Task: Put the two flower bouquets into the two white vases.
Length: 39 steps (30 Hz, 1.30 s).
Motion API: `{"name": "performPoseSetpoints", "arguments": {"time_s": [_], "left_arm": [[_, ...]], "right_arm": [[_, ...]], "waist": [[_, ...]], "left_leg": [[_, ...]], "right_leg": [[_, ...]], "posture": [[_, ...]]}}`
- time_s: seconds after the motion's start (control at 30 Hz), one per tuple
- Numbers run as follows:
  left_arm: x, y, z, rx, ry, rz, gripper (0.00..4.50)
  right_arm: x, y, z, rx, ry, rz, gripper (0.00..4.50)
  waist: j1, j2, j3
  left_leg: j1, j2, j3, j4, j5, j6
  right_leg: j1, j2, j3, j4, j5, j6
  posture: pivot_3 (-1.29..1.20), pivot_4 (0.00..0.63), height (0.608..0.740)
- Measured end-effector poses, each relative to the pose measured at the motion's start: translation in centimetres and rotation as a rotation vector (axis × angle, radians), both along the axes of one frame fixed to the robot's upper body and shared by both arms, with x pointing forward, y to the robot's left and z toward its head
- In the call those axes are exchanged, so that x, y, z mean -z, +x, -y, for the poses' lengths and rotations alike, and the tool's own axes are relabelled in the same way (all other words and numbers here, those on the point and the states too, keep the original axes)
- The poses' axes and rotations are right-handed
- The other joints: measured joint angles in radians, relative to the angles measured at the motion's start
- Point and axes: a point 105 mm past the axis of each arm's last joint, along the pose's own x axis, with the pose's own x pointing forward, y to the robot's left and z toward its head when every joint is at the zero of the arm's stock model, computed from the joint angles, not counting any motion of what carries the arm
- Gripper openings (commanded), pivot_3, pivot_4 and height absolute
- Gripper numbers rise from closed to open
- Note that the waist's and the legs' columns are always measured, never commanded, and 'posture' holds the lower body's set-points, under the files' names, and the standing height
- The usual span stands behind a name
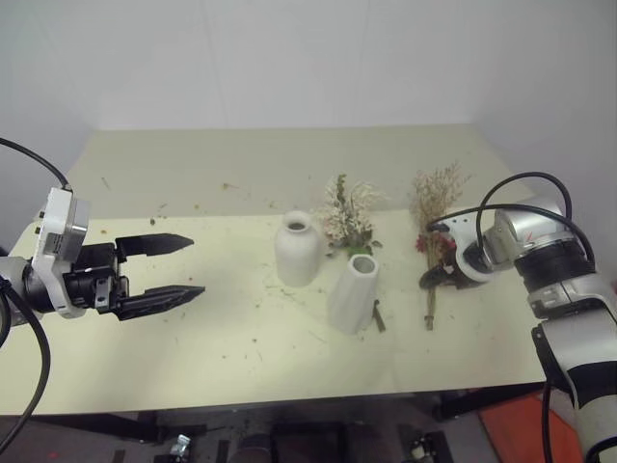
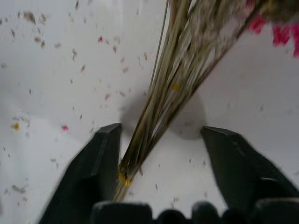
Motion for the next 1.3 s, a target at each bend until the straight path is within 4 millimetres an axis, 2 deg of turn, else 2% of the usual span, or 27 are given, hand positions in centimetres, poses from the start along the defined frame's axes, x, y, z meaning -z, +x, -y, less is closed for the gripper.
{"name": "performPoseSetpoints", "arguments": {"time_s": [0.23,0.33,0.43,0.53,0.57,0.67,0.83,0.97,1.03,1.13,1.3], "left_arm": [[0.0,0.1,0.0,-0.008,-0.002,0.004,4.50],[0.0,0.1,0.0,-0.007,-0.002,0.006,4.50],[-0.2,0.2,0.0,-0.007,-0.004,0.012,4.50],[-0.6,0.5,0.0,-0.007,-0.015,0.032,4.50],[-0.8,0.8,0.0,-0.019,-0.027,0.046,4.50],[-1.2,1.6,-0.3,-0.059,-0.048,0.061,4.50],[-0.8,1.8,-0.3,-0.065,-0.032,0.046,4.50],[-0.8,1.8,-0.4,-0.065,-0.029,0.041,4.50],[-0.8,1.8,-0.4,-0.064,-0.028,0.041,4.50],[-0.8,1.8,-0.4,-0.063,-0.026,0.040,4.50],[-0.7,1.7,-0.5,-0.066,-0.006,0.032,4.50]], "right_arm": [[-0.1,0.6,0.8,0.054,0.002,0.032,0.08],[-0.4,0.8,0.9,0.084,0.022,0.049,0.03],[-2.0,1.4,1.3,0.133,0.061,0.135,0.03],[-5.5,2.7,2.2,0.154,0.099,0.394,0.03],[-7.1,3.1,2.5,0.150,0.105,0.537,0.03],[-10.5,3.1,2.2,0.106,0.127,0.850,0.03],[-15.2,2.0,-1.3,0.011,0.427,1.091,0.03],[-20.0,0.4,-5.7,-0.162,0.592,1.275,0.03],[-21.5,-0.5,-8.3,-0.263,0.645,1.336,0.03],[-21.8,-1.1,-11.8,-0.380,0.697,1.344,0.03],[-21.0,-1.6,-15.9,-0.479,0.753,1.316,0.03]], "waist": [[0.000,0.000,0.000],[0.000,0.000,0.000],[0.002,0.000,0.000],[0.004,0.000,0.000],[0.007,0.000,0.000],[0.006,0.000,0.000],[-0.010,0.001,0.001],[-0.019,0.001,0.001],[-0.021,0.001,0.001],[-0.021,0.001,0.001],[-0.018,0.002,0.001]], "left_leg": [[0.000,0.000,0.000,0.000,0.000,0.000],[0.000,0.000,0.000,0.000,0.000,0.000],[-0.001,0.000,0.000,0.000,0.000,0.000],[-0.001,0.000,0.000,-0.001,0.000,0.000],[-0.001,0.000,-0.001,-0.001,0.000,0.000],[-0.001,0.000,-0.002,-0.002,0.000,0.000],[0.000,0.001,-0.001,-0.002,0.000,0.000],[0.002,0.001,-0.001,-0.002,0.000,0.000],[0.002,0.002,-0.001,-0.002,0.000,0.000],[0.002,0.002,-0.001,-0.002,0.000,0.000],[0.001,0.001,-0.002,-0.002,0.000,0.000]], "right_leg": [[0.000,0.000,0.000,0.000,0.000,0.000],[0.000,0.000,0.000,0.000,0.000,0.000],[-0.001,0.000,0.000,0.000,0.000,0.000],[-0.001,0.000,0.000,-0.001,0.000,0.000],[0.000,0.000,-0.001,-0.001,0.000,0.000],[0.000,0.000,-0.001,-0.001,0.000,0.001],[-0.001,0.000,0.001,0.001,0.000,0.000],[-0.001,0.001,0.001,0.003,0.000,0.000],[-0.001,0.001,0.001,0.003,0.000,0.000],[-0.001,0.001,0.000,0.003,0.000,0.000],[-0.001,0.000,0.000,0.003,0.001,0.000]], "posture": [[0.00,0.150,0.740],[0.00,0.150,0.740],[0.00,0.150,0.740],[0.00,0.150,0.740],[0.00,0.150,0.740],[0.00,0.150,0.740],[0.00,0.150,0.740],[0.00,0.150,0.740],[0.00,0.150,0.740],[0.00,0.150,0.740],[0.00,0.150,0.740]]}}
